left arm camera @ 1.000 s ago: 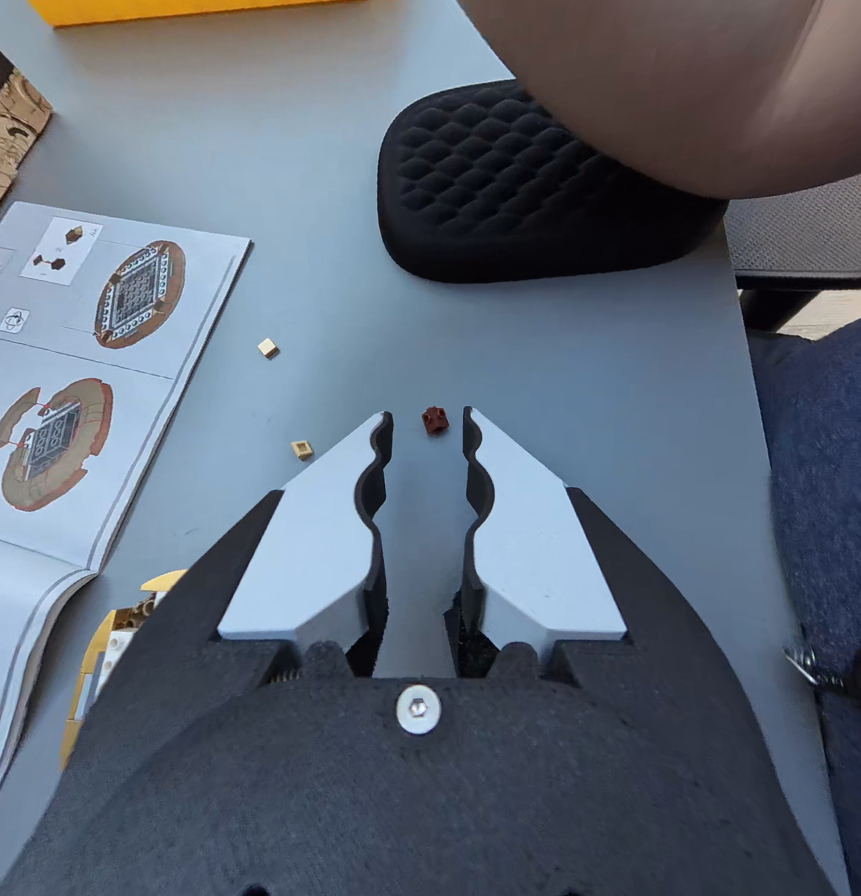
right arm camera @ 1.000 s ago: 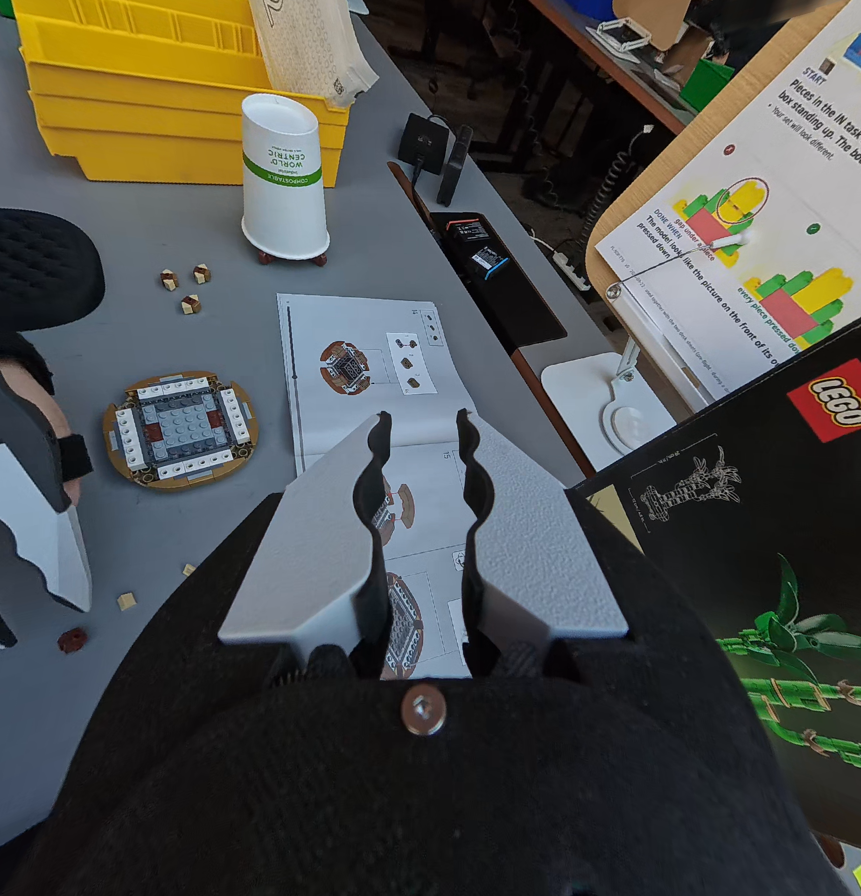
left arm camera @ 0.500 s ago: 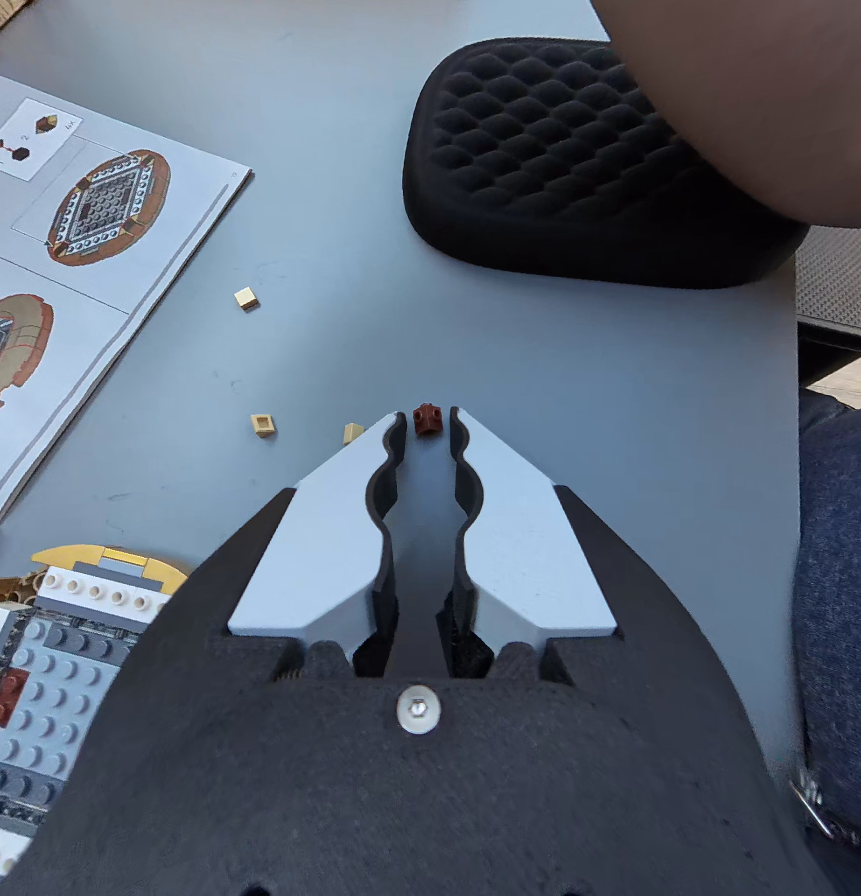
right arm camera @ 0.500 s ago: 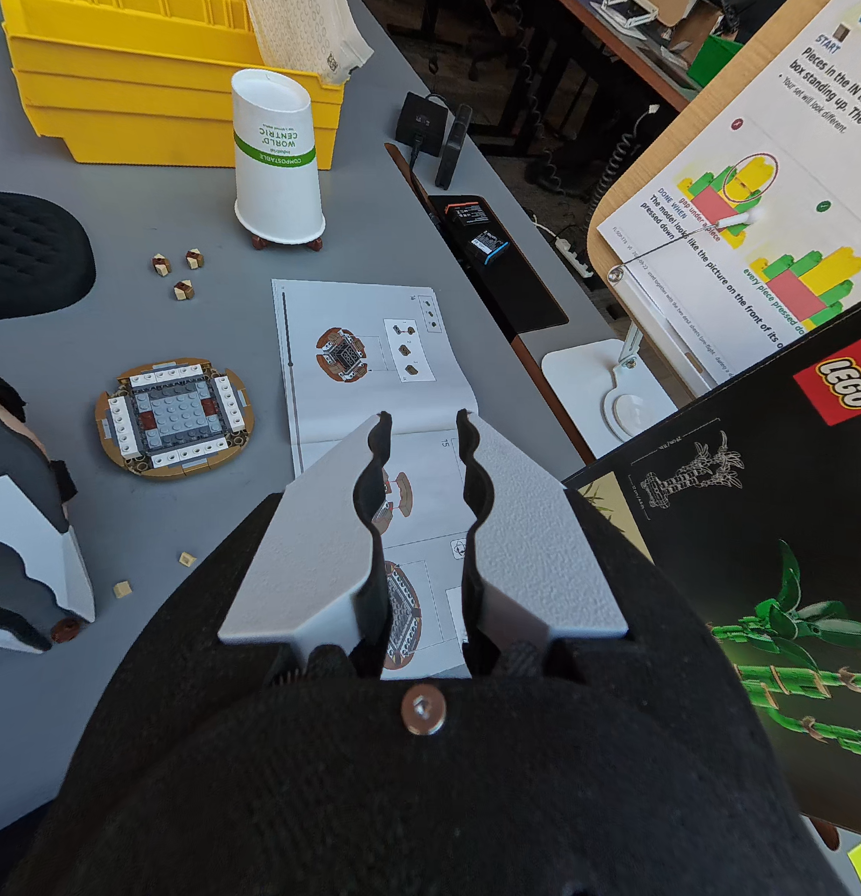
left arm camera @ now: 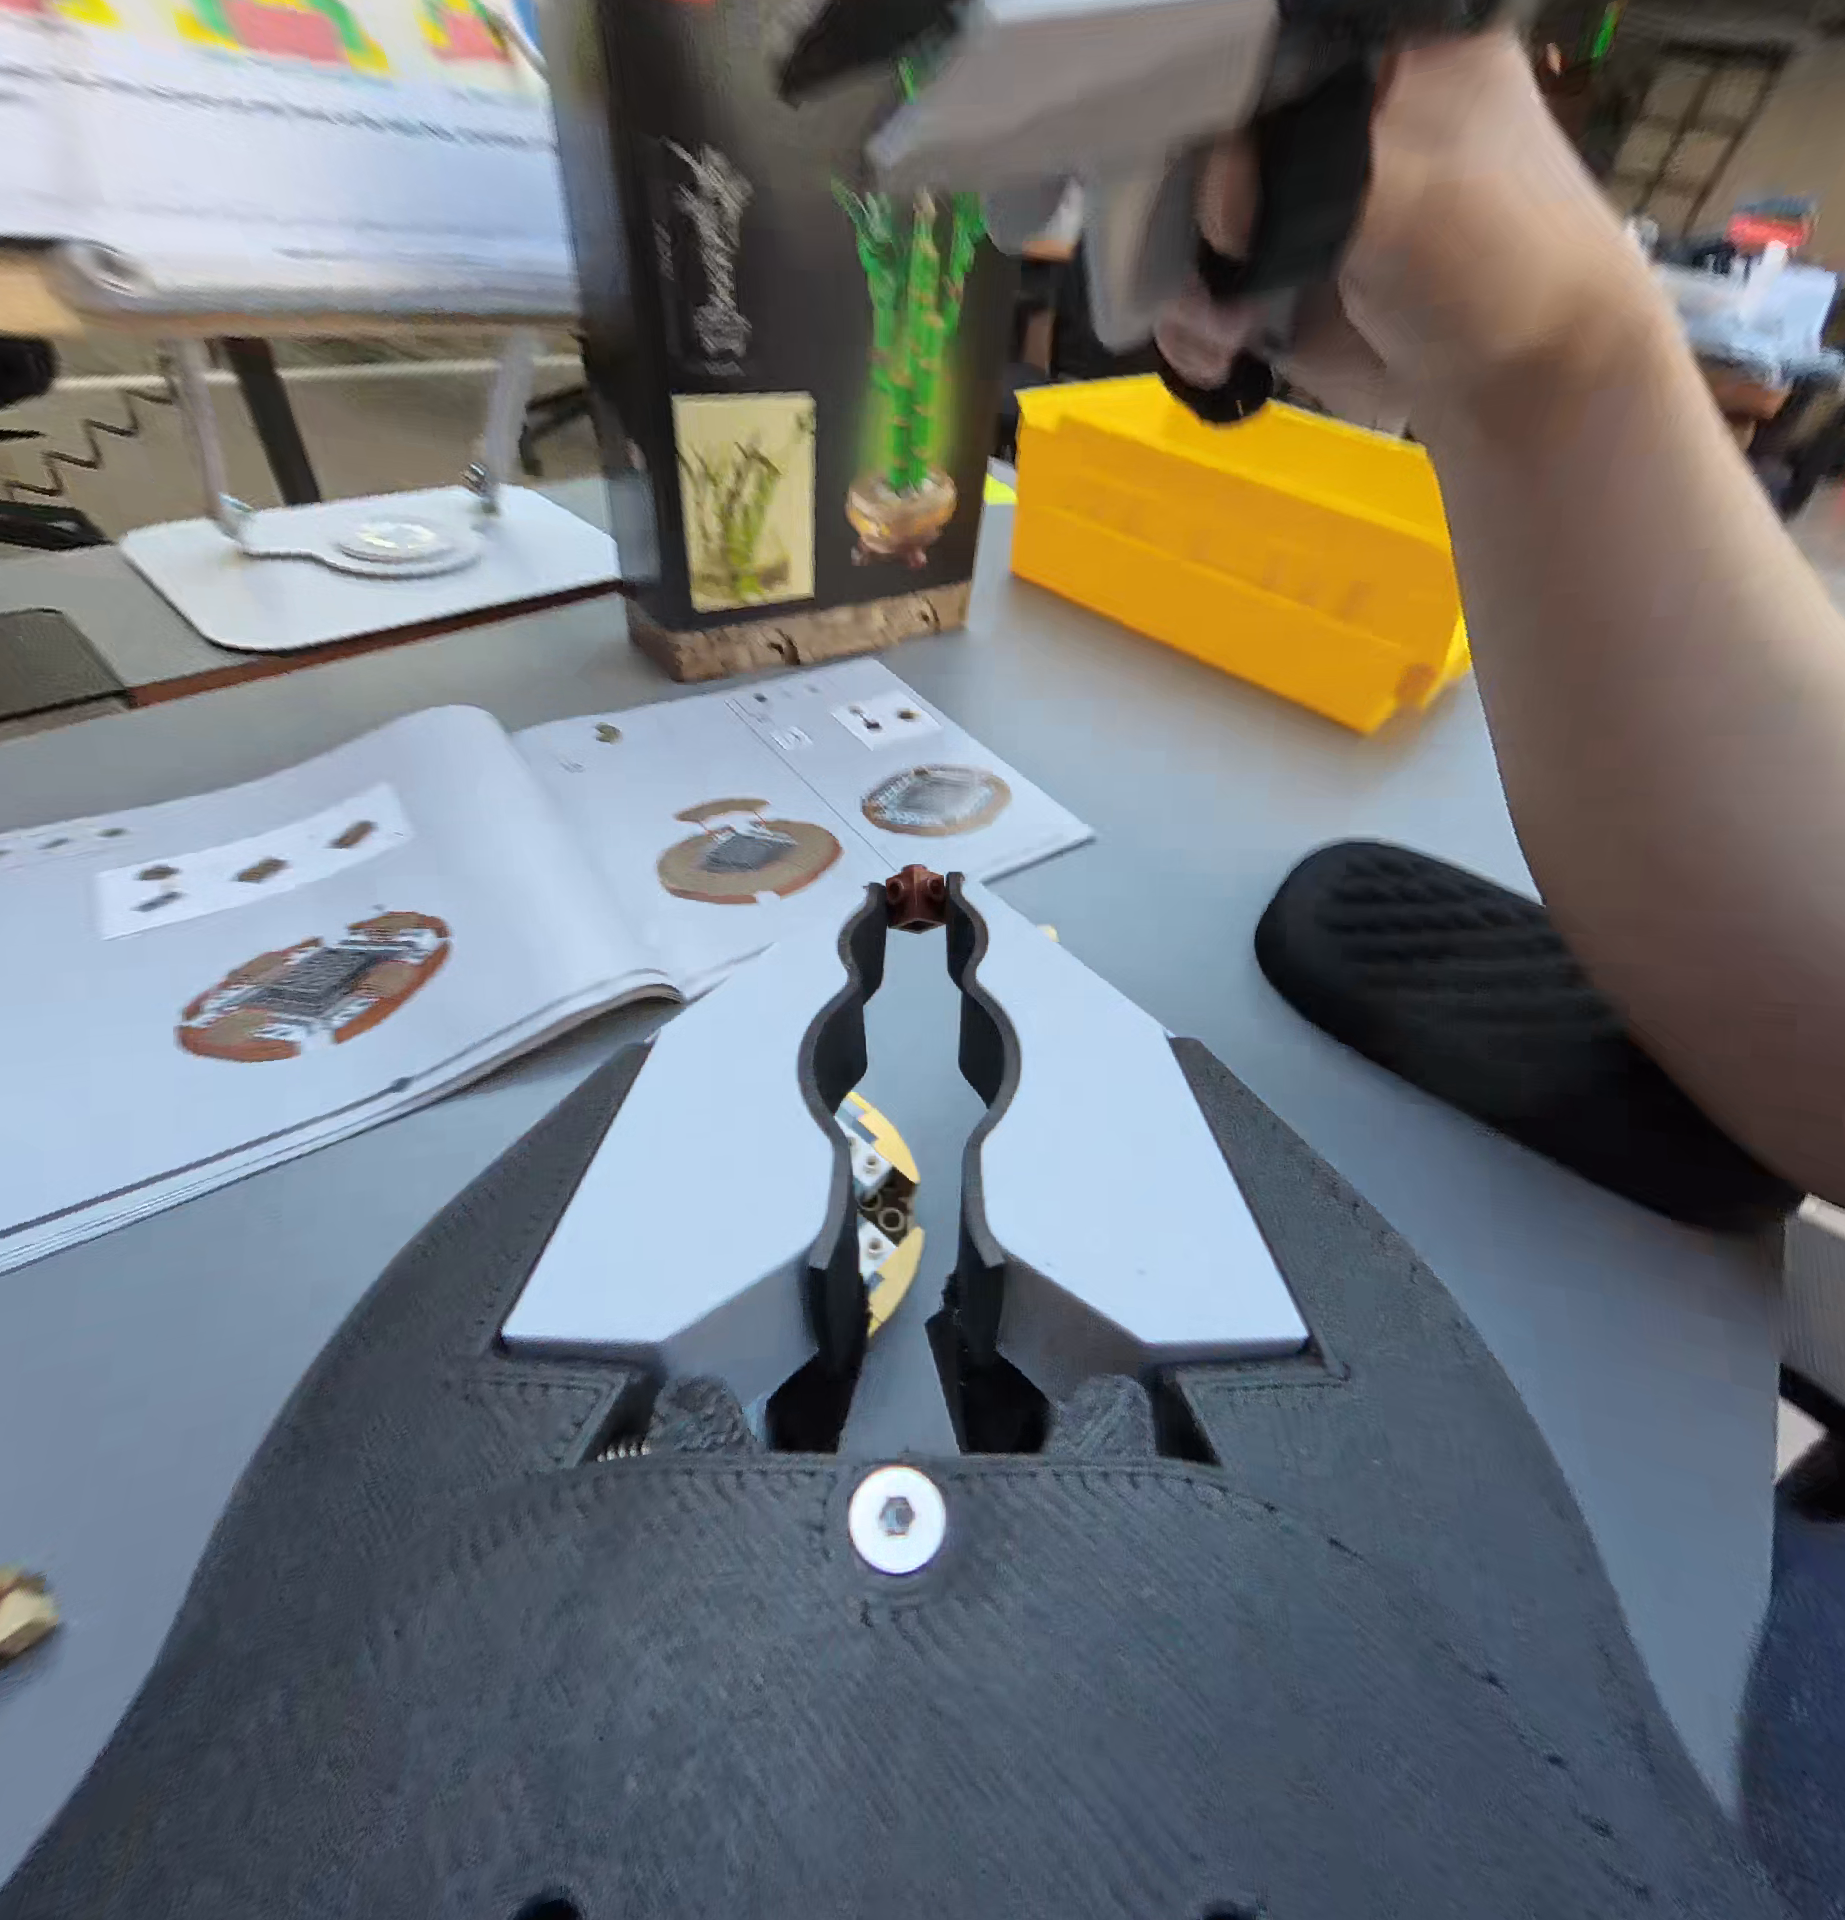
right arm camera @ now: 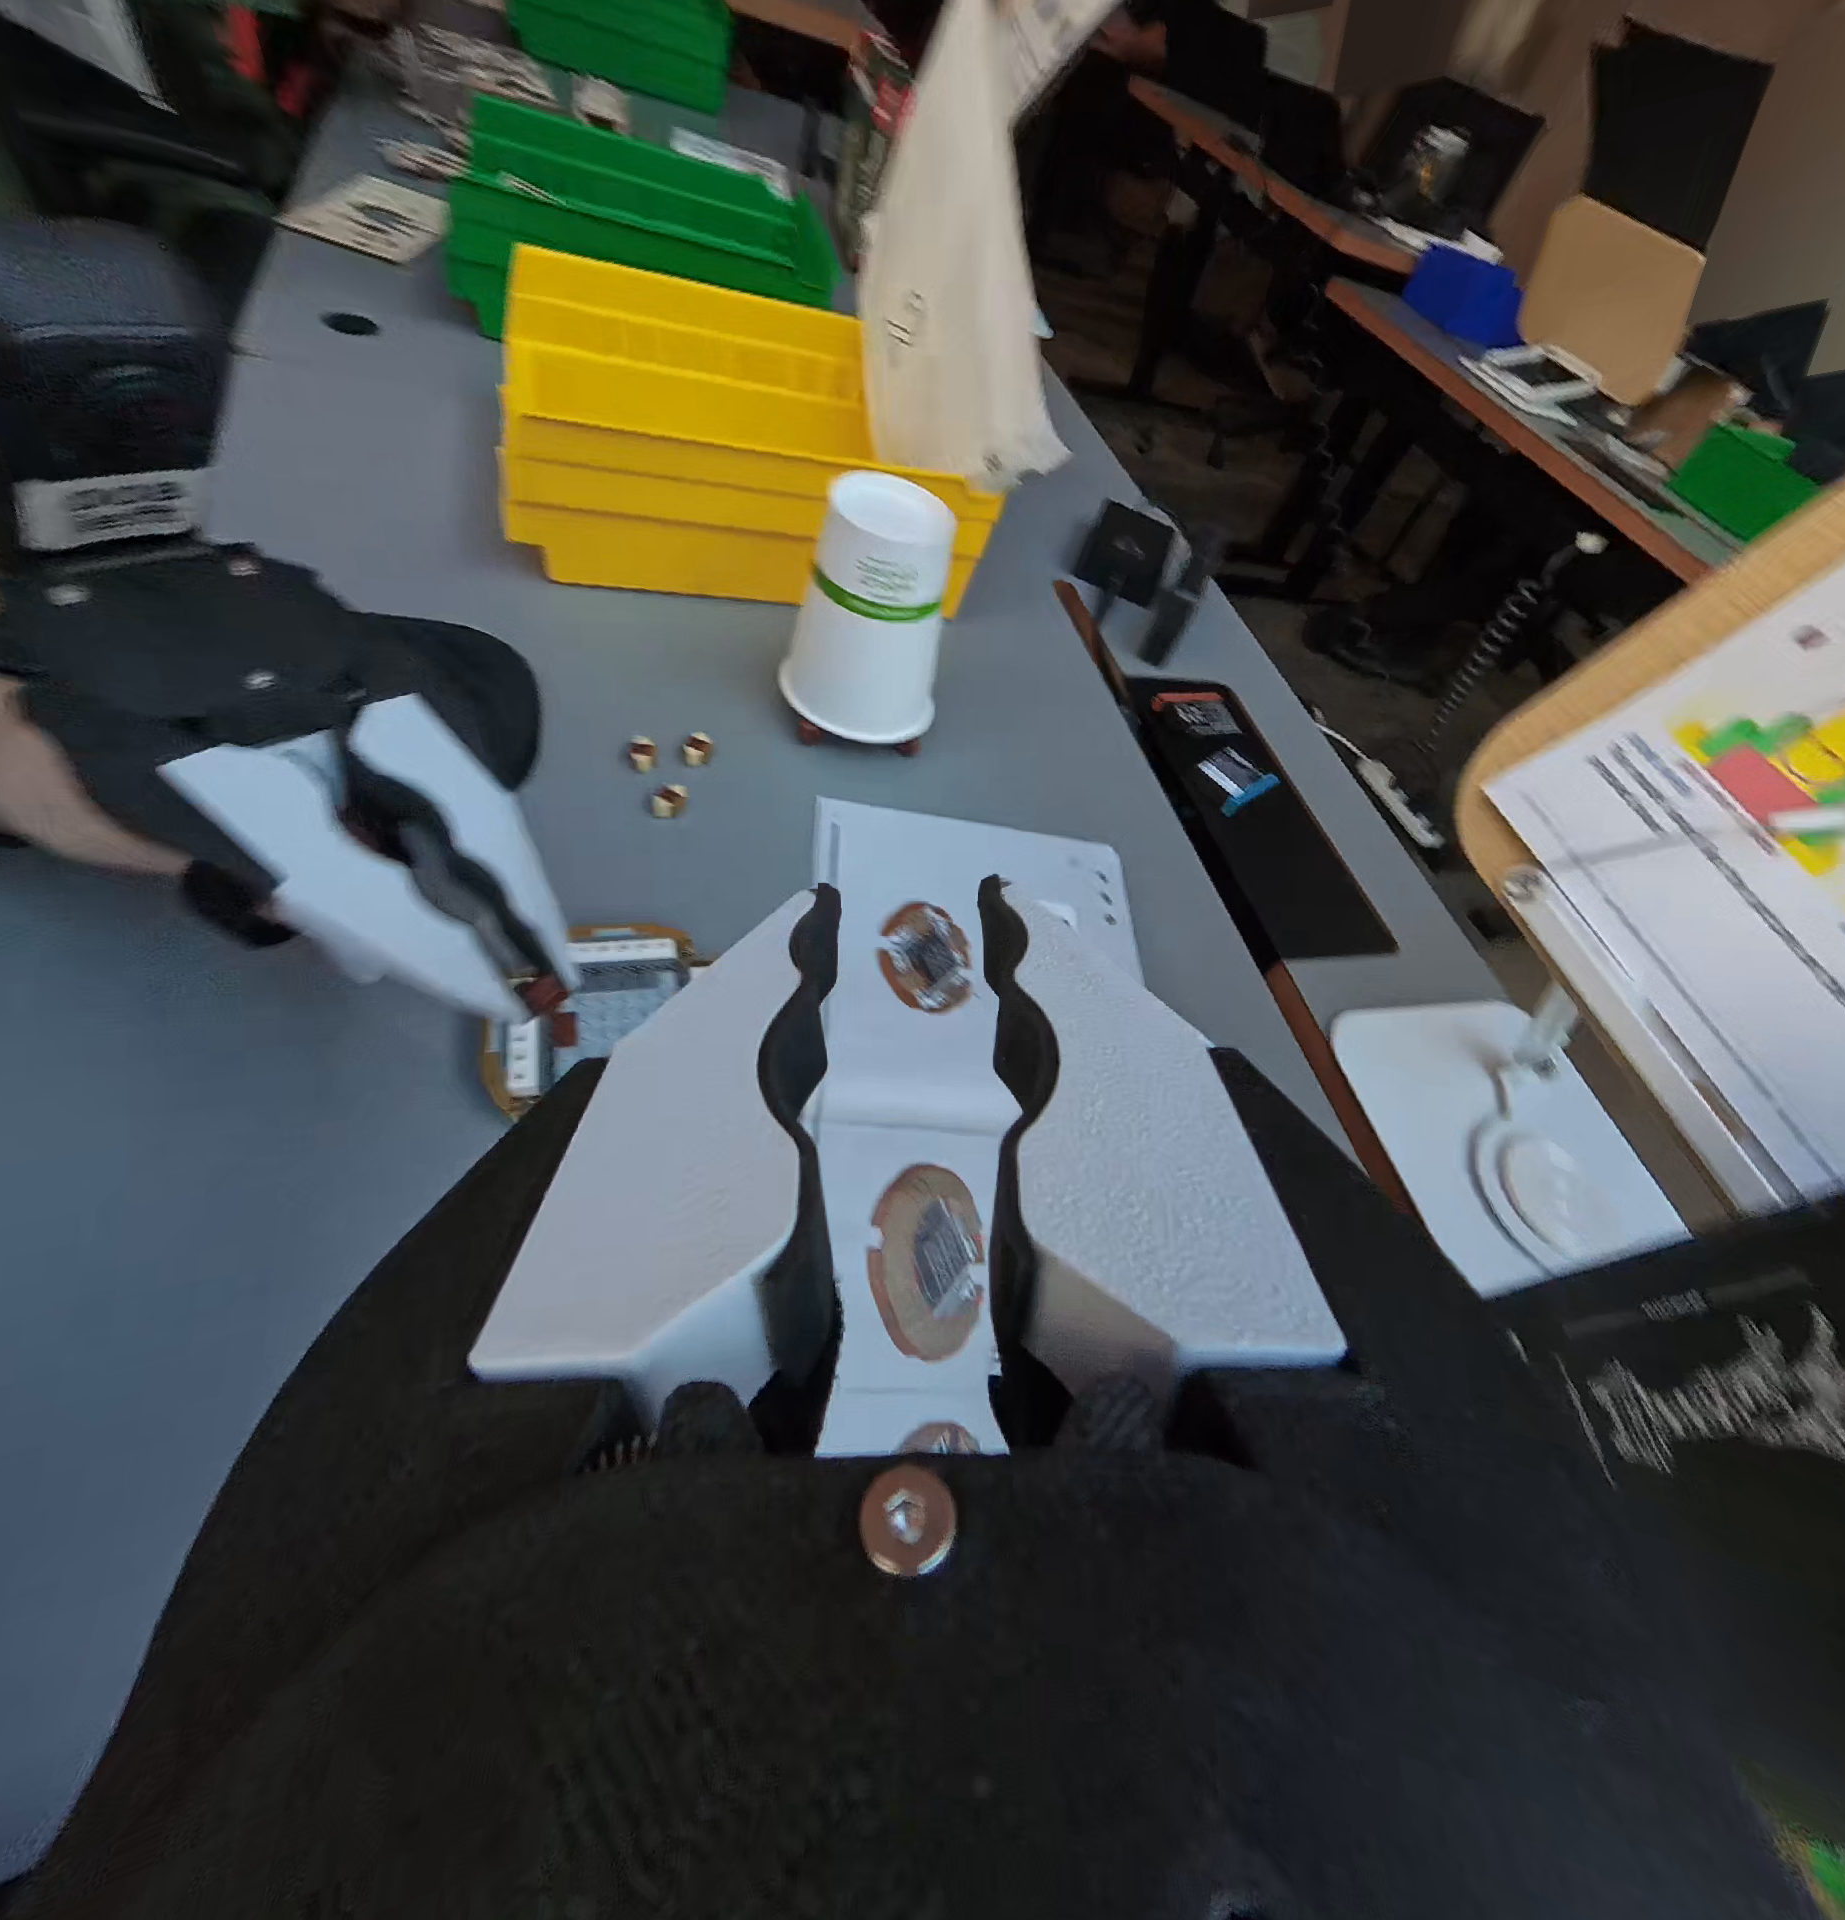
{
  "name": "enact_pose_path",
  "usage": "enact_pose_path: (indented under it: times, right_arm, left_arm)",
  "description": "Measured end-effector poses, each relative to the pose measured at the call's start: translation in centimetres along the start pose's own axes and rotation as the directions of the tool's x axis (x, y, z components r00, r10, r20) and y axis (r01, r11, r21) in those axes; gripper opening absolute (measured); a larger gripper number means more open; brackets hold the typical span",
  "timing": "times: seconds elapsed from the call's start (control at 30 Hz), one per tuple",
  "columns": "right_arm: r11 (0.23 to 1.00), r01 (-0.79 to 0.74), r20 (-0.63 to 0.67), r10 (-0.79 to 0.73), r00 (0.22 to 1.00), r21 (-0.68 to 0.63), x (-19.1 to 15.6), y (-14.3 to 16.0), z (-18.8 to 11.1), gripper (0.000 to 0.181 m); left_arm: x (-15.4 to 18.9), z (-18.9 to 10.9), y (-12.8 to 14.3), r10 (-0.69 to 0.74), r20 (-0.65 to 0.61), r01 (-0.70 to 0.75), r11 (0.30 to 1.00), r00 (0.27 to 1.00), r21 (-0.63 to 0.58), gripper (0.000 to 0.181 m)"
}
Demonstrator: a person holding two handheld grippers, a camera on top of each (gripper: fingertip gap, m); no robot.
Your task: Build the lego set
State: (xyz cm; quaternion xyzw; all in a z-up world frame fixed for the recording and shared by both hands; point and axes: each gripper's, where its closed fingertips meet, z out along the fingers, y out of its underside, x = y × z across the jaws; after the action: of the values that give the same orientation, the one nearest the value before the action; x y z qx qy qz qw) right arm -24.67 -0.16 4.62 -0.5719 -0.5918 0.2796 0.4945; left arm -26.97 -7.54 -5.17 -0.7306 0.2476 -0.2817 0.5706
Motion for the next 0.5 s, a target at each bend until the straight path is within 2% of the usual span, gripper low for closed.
enact_pose_path:
  times: [0.03, 0.13, 0.27, 0.33, 0.4, 0.5]
  right_arm:
    - [0.998, 0.047, 0.066, -0.049, 0.997, 0.040, -1.6, -0.9, 0.4, 0.027]
    - [0.959, 0.256, 0.140, -0.272, 0.952, 0.122, -5.6, -2.7, 2.1, 0.029]
    - [0.908, 0.390, 0.187, -0.414, 0.891, 0.150, -9.2, -3.6, 4.6, 0.025]
    - [0.874, 0.473, 0.158, -0.486, 0.860, 0.110, -9.8, -3.3, 5.6, 0.021]
    - [0.835, 0.543, 0.073, -0.549, 0.832, 0.089, -9.3, -3.8, 6.3, 0.018]
    - [0.822, 0.548, 0.024, -0.557, 0.830, 0.155, -10.1, -5.3, 6.8, 0.018]
  left_arm:
    - [-1.0, -1.0, -1.1, -0.043, 0.015, 0.042, 0.998, 0.999, 0.052, 0.009]
    - [-2.5, -3.1, -2.9, -0.181, -0.036, 0.184, 0.977, 0.983, 0.108, 0.009]
    - [-3.2, -5.5, -5.7, -0.372, -0.201, 0.411, 0.888, 0.906, 0.207, 0.009]
    - [-3.7, -6.6, -6.8, -0.437, -0.274, 0.501, 0.832, 0.857, 0.239, 0.009]
    - [-3.8, -7.4, -7.6, -0.470, -0.339, 0.559, 0.793, 0.815, 0.244, 0.009]
    - [-3.5, -8.2, -8.4, -0.493, -0.413, 0.615, 0.750, 0.766, 0.244, 0.009]
